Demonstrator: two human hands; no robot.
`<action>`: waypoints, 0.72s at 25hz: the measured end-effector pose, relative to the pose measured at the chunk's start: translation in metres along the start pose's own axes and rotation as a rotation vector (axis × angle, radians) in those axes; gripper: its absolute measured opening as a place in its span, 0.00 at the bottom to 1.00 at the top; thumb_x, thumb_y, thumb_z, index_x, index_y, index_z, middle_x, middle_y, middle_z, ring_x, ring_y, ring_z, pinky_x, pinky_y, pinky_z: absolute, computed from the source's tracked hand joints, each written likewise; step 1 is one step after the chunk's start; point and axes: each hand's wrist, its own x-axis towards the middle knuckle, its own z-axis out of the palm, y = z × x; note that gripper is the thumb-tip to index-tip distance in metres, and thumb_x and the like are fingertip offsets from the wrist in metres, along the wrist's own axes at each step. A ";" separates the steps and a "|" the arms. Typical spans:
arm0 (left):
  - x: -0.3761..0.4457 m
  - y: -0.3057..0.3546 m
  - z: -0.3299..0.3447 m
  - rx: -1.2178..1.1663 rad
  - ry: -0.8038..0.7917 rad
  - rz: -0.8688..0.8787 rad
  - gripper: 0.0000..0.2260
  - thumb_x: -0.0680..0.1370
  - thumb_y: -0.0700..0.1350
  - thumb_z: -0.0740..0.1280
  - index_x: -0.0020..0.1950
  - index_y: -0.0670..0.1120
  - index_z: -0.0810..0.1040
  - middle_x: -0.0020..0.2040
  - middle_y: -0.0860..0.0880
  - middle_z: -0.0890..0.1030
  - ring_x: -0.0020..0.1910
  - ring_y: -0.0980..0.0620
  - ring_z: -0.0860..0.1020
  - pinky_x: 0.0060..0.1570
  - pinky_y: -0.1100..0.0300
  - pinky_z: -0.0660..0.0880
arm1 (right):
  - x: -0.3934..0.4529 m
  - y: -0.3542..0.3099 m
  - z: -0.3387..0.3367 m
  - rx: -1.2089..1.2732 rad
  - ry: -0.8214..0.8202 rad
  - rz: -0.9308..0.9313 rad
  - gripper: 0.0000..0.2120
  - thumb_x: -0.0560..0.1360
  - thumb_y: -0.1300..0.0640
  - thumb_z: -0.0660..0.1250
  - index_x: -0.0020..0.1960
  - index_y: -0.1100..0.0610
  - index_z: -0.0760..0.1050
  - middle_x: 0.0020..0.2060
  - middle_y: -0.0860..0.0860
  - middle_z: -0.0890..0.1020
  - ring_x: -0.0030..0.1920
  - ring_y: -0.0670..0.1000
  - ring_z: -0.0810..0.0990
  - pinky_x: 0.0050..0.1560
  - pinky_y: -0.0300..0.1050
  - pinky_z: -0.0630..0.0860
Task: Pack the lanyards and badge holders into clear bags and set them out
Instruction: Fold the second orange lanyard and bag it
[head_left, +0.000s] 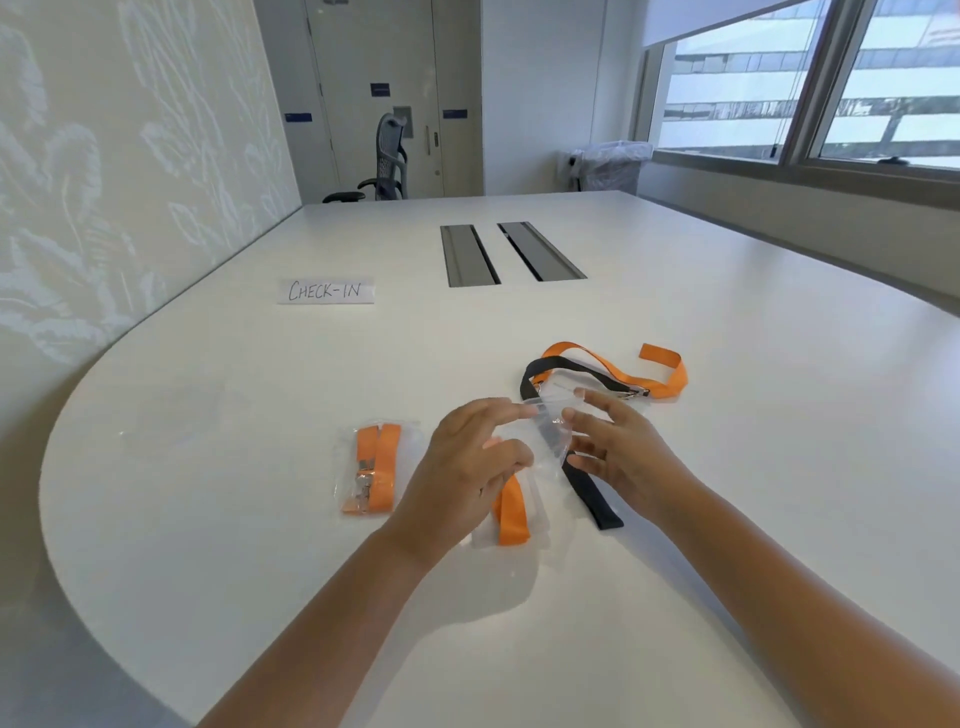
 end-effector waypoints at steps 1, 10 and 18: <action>-0.001 0.000 0.001 0.006 -0.018 0.003 0.03 0.72 0.41 0.67 0.42 0.45 0.80 0.59 0.46 0.79 0.62 0.52 0.68 0.60 0.56 0.67 | 0.001 0.001 0.000 0.010 0.010 -0.028 0.23 0.71 0.57 0.72 0.64 0.51 0.69 0.47 0.56 0.83 0.42 0.53 0.83 0.35 0.40 0.79; 0.000 -0.004 -0.006 -0.168 0.040 -0.439 0.37 0.67 0.71 0.58 0.70 0.52 0.62 0.71 0.50 0.66 0.70 0.52 0.64 0.70 0.42 0.58 | -0.013 -0.004 0.010 -0.080 -0.117 -0.404 0.22 0.71 0.65 0.70 0.63 0.53 0.72 0.37 0.50 0.84 0.42 0.50 0.84 0.44 0.43 0.81; 0.000 -0.010 0.003 -0.518 -0.240 -0.654 0.54 0.54 0.76 0.63 0.69 0.60 0.34 0.74 0.55 0.57 0.70 0.56 0.62 0.67 0.57 0.63 | -0.026 0.012 0.026 -0.391 -0.334 -0.554 0.25 0.70 0.64 0.71 0.59 0.40 0.71 0.39 0.47 0.82 0.44 0.48 0.83 0.50 0.38 0.78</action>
